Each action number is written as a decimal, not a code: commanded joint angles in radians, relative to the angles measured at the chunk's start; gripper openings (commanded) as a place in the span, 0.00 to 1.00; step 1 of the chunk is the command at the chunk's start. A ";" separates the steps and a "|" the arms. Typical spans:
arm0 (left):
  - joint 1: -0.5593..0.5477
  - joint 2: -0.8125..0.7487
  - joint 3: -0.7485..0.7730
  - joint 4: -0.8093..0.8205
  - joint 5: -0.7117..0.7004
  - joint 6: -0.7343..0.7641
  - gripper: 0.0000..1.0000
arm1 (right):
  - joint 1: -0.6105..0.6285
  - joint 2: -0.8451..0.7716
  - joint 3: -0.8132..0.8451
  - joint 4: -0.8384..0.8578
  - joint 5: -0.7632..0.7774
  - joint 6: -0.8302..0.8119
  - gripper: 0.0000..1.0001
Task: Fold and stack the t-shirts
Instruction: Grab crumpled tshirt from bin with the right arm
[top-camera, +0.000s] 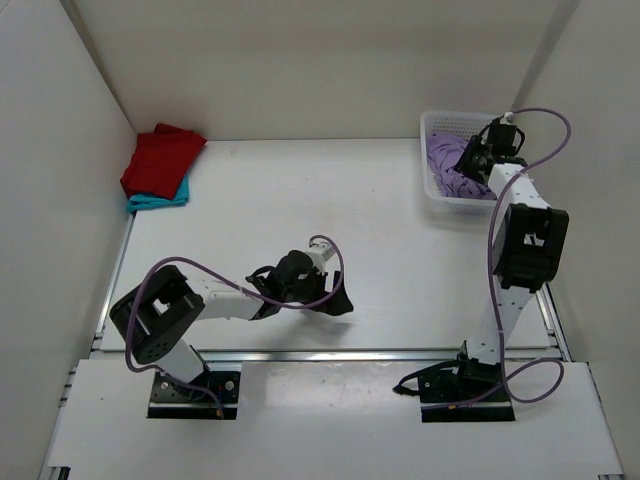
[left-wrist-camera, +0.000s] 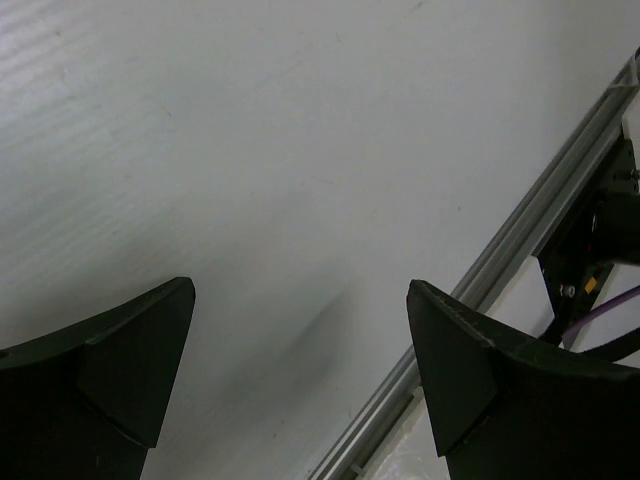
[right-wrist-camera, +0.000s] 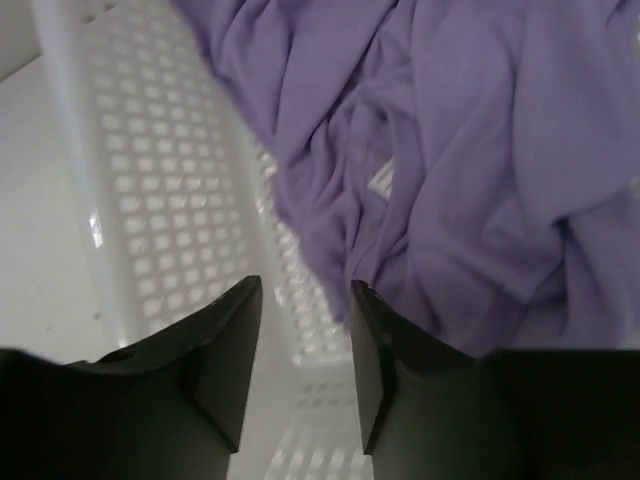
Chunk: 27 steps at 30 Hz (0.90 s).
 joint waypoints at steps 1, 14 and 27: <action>-0.014 -0.065 -0.044 0.073 0.033 -0.014 0.99 | -0.018 0.109 0.202 -0.158 0.026 -0.092 0.39; 0.060 -0.114 -0.090 0.120 0.076 -0.043 0.98 | 0.037 0.585 0.836 -0.504 0.052 -0.209 0.57; 0.135 -0.221 -0.099 0.053 0.055 -0.039 0.99 | 0.012 0.567 0.967 -0.562 -0.014 -0.154 0.00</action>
